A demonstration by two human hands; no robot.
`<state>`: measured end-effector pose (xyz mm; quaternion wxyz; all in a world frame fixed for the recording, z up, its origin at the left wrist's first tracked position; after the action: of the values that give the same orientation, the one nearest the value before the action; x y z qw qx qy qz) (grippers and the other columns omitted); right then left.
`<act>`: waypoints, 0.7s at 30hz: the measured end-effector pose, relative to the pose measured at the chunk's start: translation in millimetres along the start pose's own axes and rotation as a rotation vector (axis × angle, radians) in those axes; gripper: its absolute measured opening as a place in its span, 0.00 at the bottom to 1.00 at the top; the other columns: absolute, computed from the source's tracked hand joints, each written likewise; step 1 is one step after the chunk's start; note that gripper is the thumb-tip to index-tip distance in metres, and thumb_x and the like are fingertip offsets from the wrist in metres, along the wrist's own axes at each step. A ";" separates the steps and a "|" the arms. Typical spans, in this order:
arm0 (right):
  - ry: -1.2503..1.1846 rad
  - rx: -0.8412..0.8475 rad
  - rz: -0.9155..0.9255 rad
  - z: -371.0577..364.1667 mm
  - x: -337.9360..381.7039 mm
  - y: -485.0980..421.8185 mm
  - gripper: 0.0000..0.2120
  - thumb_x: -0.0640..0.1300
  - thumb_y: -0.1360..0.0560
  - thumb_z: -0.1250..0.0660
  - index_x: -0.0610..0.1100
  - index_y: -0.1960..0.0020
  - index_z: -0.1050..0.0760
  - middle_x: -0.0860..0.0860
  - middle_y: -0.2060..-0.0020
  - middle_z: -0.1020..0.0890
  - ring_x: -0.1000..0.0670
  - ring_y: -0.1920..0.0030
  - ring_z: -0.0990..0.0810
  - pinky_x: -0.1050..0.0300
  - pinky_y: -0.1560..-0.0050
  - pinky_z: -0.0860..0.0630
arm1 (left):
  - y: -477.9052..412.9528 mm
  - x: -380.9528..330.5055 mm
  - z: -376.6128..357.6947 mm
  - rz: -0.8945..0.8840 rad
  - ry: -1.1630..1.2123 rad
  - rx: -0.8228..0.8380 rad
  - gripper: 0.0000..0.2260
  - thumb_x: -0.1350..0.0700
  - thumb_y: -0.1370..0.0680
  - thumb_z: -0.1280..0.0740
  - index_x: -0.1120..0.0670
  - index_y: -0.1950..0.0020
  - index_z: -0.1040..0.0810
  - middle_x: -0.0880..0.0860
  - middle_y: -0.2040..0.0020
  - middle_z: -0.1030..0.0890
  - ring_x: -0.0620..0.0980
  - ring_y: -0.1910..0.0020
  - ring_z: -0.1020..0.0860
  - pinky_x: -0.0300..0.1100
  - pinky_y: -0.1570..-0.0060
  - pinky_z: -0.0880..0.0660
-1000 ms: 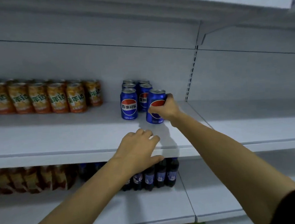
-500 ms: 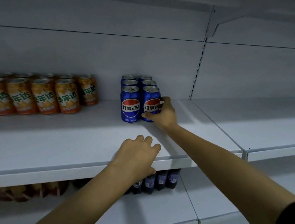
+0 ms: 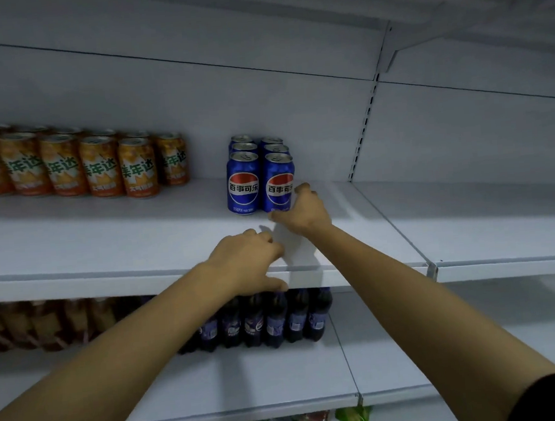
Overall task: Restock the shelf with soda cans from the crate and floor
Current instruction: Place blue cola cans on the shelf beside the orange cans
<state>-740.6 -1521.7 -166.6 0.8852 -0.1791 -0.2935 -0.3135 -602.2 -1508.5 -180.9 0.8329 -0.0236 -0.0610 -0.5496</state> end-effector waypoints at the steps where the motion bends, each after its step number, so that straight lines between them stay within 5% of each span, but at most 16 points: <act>1: 0.046 0.040 0.036 2.4 2.8 9.6 0.38 0.52 0.32 0.24 0.42 0.30 0.38 0.43 0.35 0.28 0.41 0.36 0.28 0.47 0.39 0.27 | 2.2 2.5 2.4 0.017 0.019 0.003 0.25 0.36 0.25 0.37 0.48 0.34 0.29 0.50 0.37 0.27 0.52 0.41 0.28 0.45 0.53 0.30; 10: 0.565 0.348 0.347 29.7 42.4 128.9 0.39 0.54 0.30 0.27 0.44 0.26 0.41 0.45 0.30 0.31 0.42 0.33 0.30 0.47 0.37 0.29 | 103.5 20.8 20.1 0.317 -0.037 0.073 0.31 0.36 0.25 0.37 0.48 0.26 0.39 0.52 0.31 0.30 0.55 0.34 0.30 0.50 0.44 0.28; 21: 0.637 0.697 0.769 -93.8 172.5 313.9 0.35 0.52 0.30 0.26 0.44 0.29 0.37 0.46 0.33 0.28 0.43 0.37 0.27 0.51 0.40 0.28 | 371.4 54.8 -43.6 0.708 0.030 0.235 0.28 0.38 0.23 0.38 0.49 0.27 0.38 0.53 0.34 0.29 0.55 0.37 0.29 0.50 0.47 0.26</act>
<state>-386.3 -1414.3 -171.0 0.9857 0.1306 -0.0141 0.1051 -236.6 -1416.6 -206.8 0.9692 0.0605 -0.0992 -0.2171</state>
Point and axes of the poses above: each hand's wrist, its own y-axis away from the middle knuckle, its own z-axis out of the back of the hand, x = y × z, the point moved 7 cm from there along -y, towards the middle knuckle
